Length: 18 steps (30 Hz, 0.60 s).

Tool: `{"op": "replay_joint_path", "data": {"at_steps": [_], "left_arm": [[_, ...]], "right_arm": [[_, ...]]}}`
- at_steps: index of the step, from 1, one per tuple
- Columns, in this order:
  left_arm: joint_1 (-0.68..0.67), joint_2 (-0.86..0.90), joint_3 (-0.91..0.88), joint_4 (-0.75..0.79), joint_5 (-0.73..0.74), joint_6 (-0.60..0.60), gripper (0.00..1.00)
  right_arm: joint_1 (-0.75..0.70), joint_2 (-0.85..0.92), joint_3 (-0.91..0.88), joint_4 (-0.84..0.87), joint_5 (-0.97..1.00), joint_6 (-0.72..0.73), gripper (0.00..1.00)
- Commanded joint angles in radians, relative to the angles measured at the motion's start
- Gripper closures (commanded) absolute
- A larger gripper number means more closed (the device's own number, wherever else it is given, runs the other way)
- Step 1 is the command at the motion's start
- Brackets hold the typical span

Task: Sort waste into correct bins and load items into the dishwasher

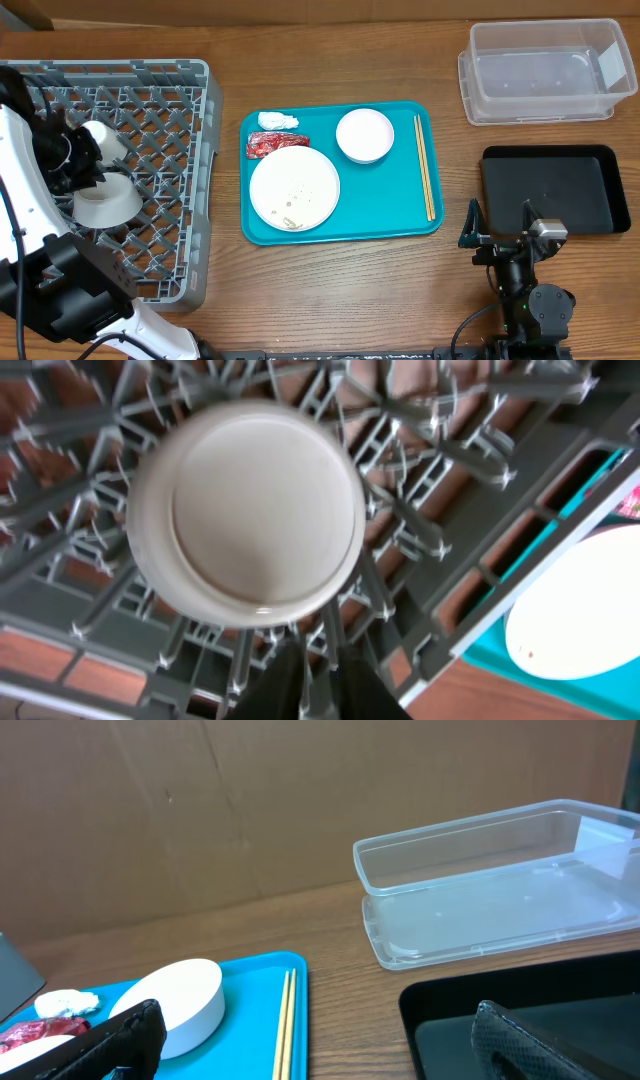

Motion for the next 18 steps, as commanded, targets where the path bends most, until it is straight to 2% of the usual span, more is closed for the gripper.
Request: {"op": "replay_joint_path", "data": {"at_steps": [1,5,14,18], "left_arm": [[-0.007,-0.002,-0.021,0.034,-0.010,0.015,0.88],[-0.006,-0.002,-0.098,0.098,-0.011,0.015,0.95],[-0.006,-0.002,-0.247,0.203,-0.059,-0.002,0.91],[-0.006,-0.002,-0.246,0.181,-0.074,-0.022,0.96]], "right_arm": [[0.005,-0.011,-0.010,0.006,0.007,-0.007,0.00],[0.005,-0.011,-0.010,0.006,0.007,-0.007,0.00],[0.005,-0.011,-0.010,0.006,0.007,-0.007,0.00],[0.005,-0.011,-0.010,0.005,0.007,-0.007,0.00]]}}
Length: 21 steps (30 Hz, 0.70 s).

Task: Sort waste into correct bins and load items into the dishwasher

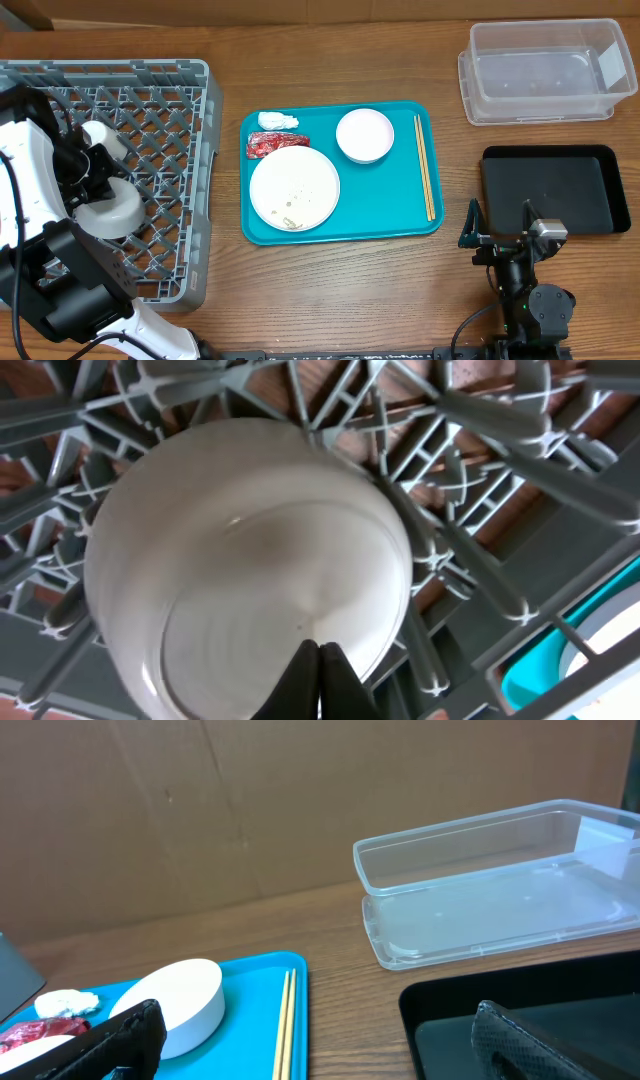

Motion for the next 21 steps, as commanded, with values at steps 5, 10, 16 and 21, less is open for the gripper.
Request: {"op": "replay_joint_path", "data": {"at_steps": [5,10,16,21], "left_arm": [[-0.006,-0.003,0.033,-0.064,-0.019,-0.024,0.96],[-0.006,-0.003,0.134,-0.135,0.052,-0.023,0.96],[-0.002,-0.003,0.262,-0.189,0.008,-0.031,0.96],[0.013,-0.003,0.249,-0.175,-0.212,-0.148,0.96]], "right_arm": [[0.005,-0.011,-0.010,0.006,0.007,-0.007,0.00],[0.005,-0.011,-0.010,0.006,0.007,-0.007,0.00],[0.005,-0.011,-0.010,0.006,0.007,-0.007,0.00],[0.005,-0.011,-0.010,0.006,0.007,-0.007,0.00]]}}
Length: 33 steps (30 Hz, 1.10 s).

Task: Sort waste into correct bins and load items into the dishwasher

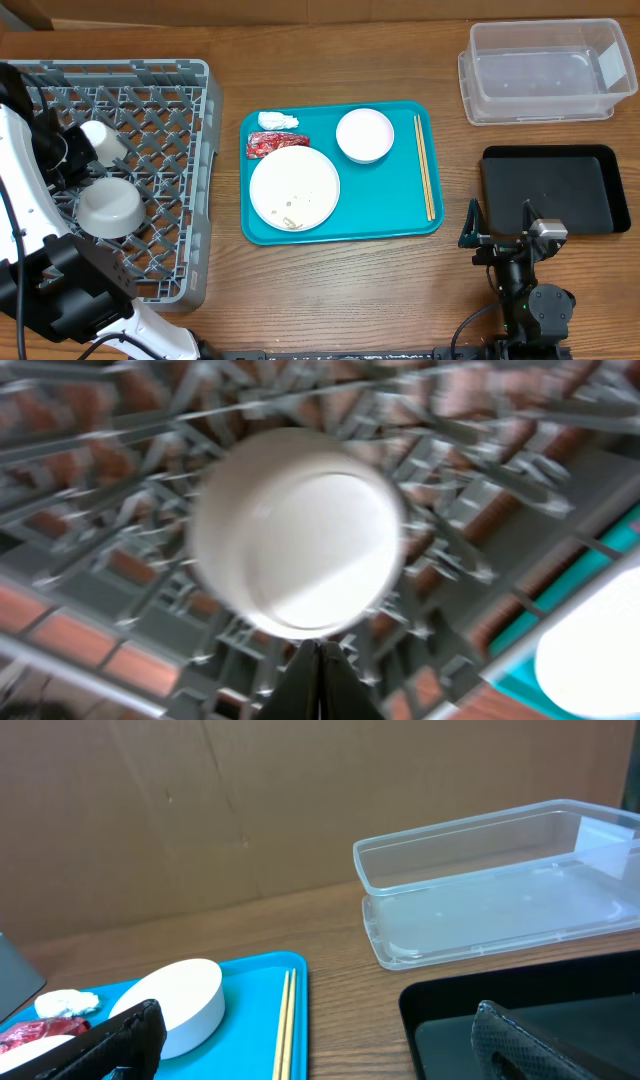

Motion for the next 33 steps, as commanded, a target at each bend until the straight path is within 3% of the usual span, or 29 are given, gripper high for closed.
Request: {"op": "replay_joint_path", "data": {"at_steps": [1,8,19,29,33], "left_arm": [[0.015,-0.003,-0.004,0.017,-0.148,-0.106,0.96],[0.026,-0.003,-0.121,0.143,-0.148,-0.104,0.96],[0.026,-0.003,-0.224,0.242,-0.270,-0.145,0.96],[0.064,-0.003,-0.295,0.292,-0.266,-0.146,0.96],[0.066,-0.003,-0.295,0.299,-0.162,-0.120,0.96]], "right_arm": [[0.005,-0.011,-0.010,0.006,0.007,-0.007,0.00],[0.005,-0.011,-0.010,0.006,0.007,-0.007,0.00],[0.005,-0.011,-0.010,0.006,0.007,-0.007,0.00],[0.005,-0.011,-0.010,0.006,0.007,-0.007,0.00],[0.005,-0.011,-0.010,0.006,0.007,-0.007,0.00]]}}
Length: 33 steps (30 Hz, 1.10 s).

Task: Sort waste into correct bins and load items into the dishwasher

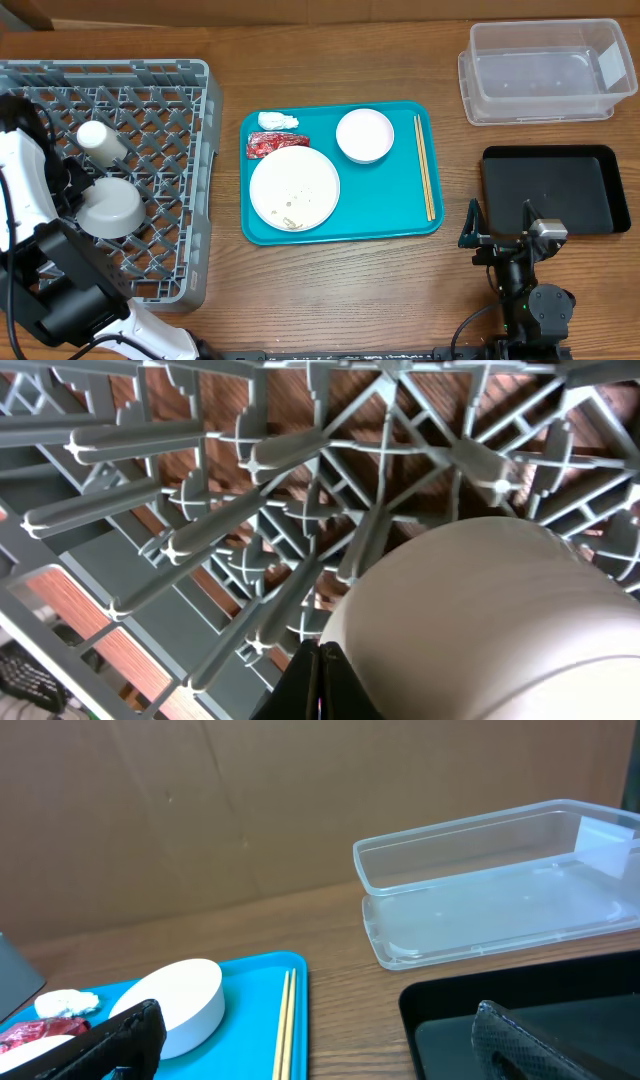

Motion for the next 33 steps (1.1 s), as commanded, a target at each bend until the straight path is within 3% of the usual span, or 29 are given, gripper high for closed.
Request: {"op": "replay_joint_path", "data": {"at_steps": [1,3,13,33], "left_arm": [[0.006,-0.003,-0.002,0.011,0.125,0.045,0.96],[0.006,-0.003,-0.002,0.017,0.221,0.132,0.96],[0.006,-0.003,-0.002,0.002,0.281,0.163,0.96],[0.006,-0.003,-0.050,0.029,0.256,0.172,0.96]], "right_arm": [[0.005,-0.011,-0.010,0.006,0.006,-0.007,0.00],[0.005,-0.011,-0.010,0.006,0.006,-0.007,0.00],[0.005,-0.011,-0.010,0.006,0.006,-0.007,0.00],[0.005,-0.011,-0.010,0.006,0.006,-0.007,0.00]]}}
